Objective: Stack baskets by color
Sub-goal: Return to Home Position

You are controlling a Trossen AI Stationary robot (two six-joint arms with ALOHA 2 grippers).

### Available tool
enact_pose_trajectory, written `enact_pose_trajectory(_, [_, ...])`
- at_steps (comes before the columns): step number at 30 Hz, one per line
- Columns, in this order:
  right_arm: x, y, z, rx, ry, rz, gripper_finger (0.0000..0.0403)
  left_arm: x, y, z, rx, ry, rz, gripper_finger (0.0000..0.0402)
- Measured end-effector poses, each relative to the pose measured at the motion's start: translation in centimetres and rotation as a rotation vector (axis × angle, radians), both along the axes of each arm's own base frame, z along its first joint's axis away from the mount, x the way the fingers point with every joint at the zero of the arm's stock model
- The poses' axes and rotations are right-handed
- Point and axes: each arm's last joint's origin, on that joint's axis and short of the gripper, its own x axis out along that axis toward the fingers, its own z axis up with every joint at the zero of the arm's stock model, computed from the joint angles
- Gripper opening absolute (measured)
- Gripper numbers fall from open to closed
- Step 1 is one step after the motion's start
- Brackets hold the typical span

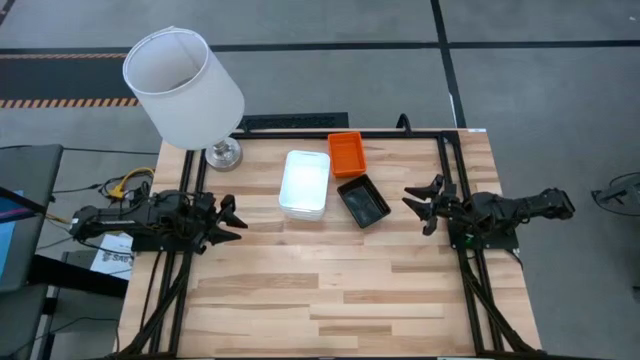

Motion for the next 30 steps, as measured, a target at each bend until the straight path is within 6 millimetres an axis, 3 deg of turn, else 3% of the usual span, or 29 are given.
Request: enact_pose_trajectory(30, [0.01,0.0,-0.04,-0.001,0.001,0.0,0.0182,0.0,0.04,0.01,-0.003,0.008,0.014,0.0171])
